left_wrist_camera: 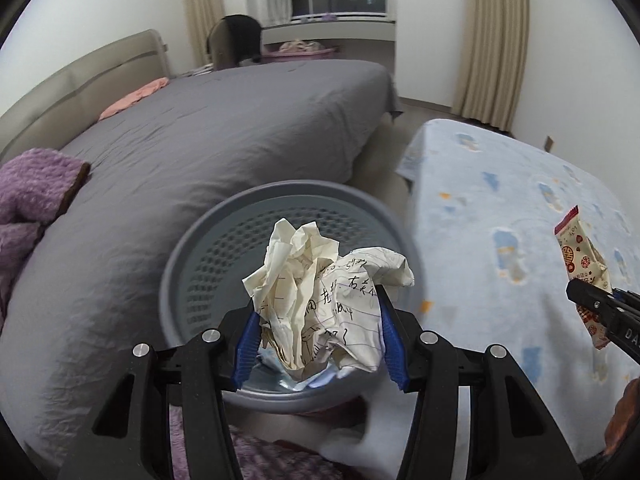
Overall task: Collect trash
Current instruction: 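Carry the paper and wrapper over the grey basket with both tools, then open both tools to drop the paper and wrapper into the basket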
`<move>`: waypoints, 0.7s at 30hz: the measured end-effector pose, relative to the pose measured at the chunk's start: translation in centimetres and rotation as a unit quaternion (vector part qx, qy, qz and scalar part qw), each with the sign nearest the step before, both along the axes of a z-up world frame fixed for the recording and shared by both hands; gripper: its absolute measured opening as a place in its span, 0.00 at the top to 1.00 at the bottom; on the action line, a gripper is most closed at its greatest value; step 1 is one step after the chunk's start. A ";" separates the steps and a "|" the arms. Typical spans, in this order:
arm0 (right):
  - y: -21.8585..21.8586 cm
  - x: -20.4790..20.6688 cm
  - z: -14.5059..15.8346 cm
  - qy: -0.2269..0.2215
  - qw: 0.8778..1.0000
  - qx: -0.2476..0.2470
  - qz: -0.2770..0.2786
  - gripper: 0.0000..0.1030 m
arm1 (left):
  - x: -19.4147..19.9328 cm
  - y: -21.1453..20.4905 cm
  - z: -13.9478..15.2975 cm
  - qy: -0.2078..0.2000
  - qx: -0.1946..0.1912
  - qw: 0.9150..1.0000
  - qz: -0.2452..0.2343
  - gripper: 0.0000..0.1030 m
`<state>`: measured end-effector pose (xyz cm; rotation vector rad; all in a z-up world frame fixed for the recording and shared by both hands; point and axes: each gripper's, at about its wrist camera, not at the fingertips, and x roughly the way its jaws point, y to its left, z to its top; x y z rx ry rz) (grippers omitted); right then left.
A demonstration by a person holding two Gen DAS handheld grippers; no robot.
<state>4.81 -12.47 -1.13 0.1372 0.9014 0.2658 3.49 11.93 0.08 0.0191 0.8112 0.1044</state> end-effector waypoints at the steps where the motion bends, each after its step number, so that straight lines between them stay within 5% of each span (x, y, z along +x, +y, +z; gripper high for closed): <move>1: 1.2 0.3 0.1 -0.001 1.000 0.003 0.009 0.77 | 0.0 0.6 -0.1 0.002 -0.002 1.000 0.004 0.51; 10: 9.8 2.9 0.6 -0.002 0.996 0.010 0.085 0.77 | 1.2 4.6 -0.6 0.006 0.001 0.999 0.034 0.51; 21: 15.3 6.4 -0.1 0.008 0.990 0.006 0.138 0.77 | 3.5 7.3 -1.4 0.015 -0.006 0.998 0.058 0.49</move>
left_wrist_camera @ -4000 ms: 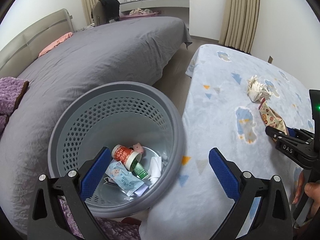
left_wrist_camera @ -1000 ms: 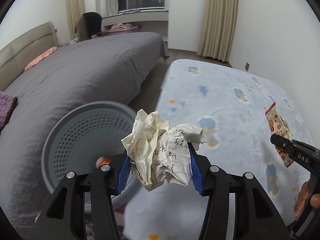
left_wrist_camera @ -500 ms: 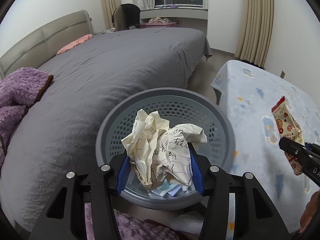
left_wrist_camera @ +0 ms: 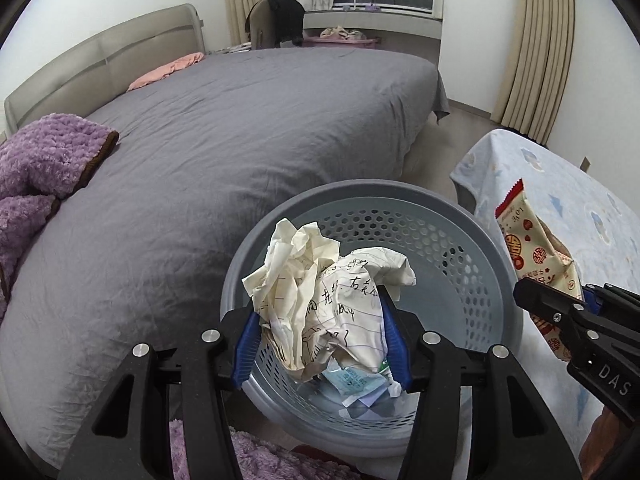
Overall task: Collect trash
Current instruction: 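Open both tools to drop the paper and wrapper into the basket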
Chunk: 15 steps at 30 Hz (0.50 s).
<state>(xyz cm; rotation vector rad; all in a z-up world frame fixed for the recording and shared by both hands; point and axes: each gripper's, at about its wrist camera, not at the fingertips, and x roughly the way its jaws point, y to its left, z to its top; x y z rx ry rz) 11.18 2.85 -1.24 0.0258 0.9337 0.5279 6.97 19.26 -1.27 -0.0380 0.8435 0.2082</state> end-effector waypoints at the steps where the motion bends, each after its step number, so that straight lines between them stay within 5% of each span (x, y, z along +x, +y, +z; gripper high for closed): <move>1: 0.2 0.3 -0.1 0.001 1.000 0.000 0.004 0.77 | 0.1 0.2 0.0 0.000 0.002 1.000 0.002 0.49; 6: 0.9 0.7 -0.4 0.002 1.000 0.002 0.012 0.77 | 0.5 0.8 -0.1 0.004 0.006 1.000 0.007 0.46; 8: 1.1 0.8 -0.5 0.002 1.000 0.001 0.015 0.72 | 0.6 0.9 -0.2 0.005 0.007 1.000 0.010 0.38; 10: 1.1 0.7 -0.4 -0.002 1.000 0.003 0.015 0.50 | 0.5 0.9 -0.1 0.003 0.009 1.000 0.012 0.30; 15: 1.2 0.6 -0.4 -0.005 1.000 0.003 0.010 0.49 | 0.5 1.0 0.1 0.001 0.010 1.000 0.015 0.24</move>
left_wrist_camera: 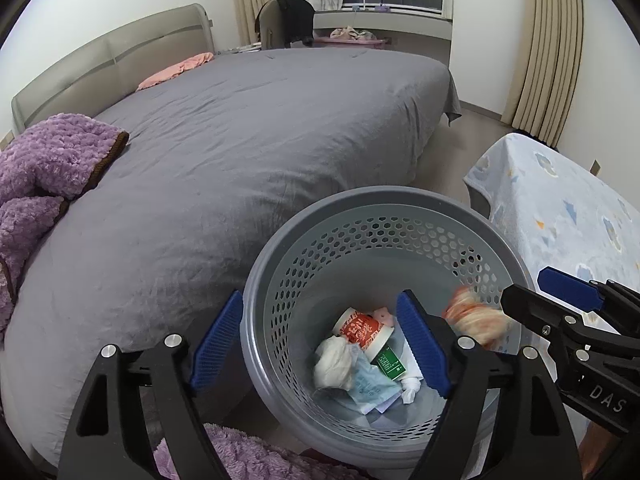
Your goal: Collect trash
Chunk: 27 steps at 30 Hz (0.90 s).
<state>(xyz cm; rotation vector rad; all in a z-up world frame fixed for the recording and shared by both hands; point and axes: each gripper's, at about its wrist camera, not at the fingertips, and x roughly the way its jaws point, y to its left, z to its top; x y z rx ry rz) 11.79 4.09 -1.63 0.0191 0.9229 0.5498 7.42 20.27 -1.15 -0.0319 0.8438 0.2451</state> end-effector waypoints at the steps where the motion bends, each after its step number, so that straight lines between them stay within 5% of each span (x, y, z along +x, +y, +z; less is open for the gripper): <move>1: 0.0 0.0 0.0 0.001 1.000 0.000 -0.001 0.49 | 0.0 0.0 0.0 0.000 0.001 1.000 0.001 0.22; 27: -1.5 -0.5 0.4 0.002 1.000 0.003 -0.023 0.47 | -0.8 -0.3 1.2 -0.006 0.012 1.000 0.010 0.06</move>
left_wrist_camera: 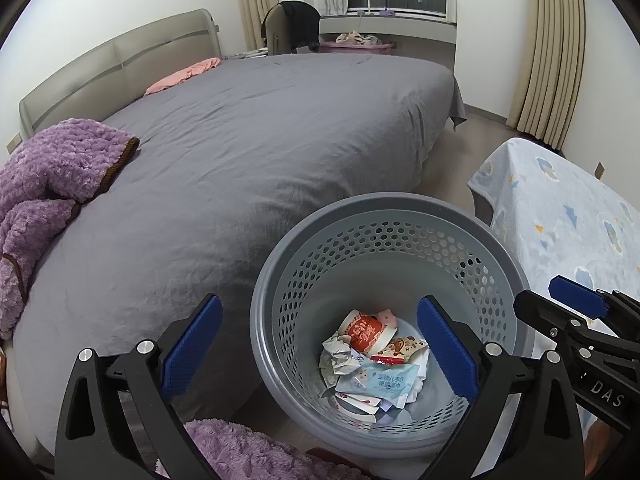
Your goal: Collect trash
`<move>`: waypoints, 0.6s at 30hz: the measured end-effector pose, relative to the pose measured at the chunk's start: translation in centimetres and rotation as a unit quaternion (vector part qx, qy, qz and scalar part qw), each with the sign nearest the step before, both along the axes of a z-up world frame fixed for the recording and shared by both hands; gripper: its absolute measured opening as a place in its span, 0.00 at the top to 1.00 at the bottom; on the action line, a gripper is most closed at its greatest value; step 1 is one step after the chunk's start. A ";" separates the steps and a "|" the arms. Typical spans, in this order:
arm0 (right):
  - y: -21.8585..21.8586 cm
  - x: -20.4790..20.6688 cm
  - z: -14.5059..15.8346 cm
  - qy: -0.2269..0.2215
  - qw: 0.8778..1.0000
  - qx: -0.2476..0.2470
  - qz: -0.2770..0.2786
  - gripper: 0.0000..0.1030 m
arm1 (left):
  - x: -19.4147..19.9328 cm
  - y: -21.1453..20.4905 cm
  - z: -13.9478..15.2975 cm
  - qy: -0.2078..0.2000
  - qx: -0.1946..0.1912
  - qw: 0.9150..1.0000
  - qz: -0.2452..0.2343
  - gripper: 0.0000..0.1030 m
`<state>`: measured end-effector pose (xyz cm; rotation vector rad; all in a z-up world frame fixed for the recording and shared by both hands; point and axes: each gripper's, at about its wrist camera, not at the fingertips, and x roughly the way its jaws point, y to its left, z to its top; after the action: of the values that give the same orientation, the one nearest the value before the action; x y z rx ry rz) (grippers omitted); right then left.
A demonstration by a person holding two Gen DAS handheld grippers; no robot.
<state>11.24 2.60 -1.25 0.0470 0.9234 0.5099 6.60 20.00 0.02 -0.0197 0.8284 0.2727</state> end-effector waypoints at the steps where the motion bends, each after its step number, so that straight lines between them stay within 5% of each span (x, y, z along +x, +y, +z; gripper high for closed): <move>1: 0.0 0.0 0.0 0.000 1.000 0.000 0.000 0.47 | 0.0 0.0 0.0 0.000 0.000 1.000 0.000 0.06; 18: -0.3 -0.2 0.2 -0.001 1.000 0.001 -0.004 0.45 | -0.1 0.2 0.0 0.006 -0.001 1.000 0.008 0.06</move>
<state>11.01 2.33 -1.08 0.0521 0.9201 0.5036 6.50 20.22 0.05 -0.0272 0.8418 0.2879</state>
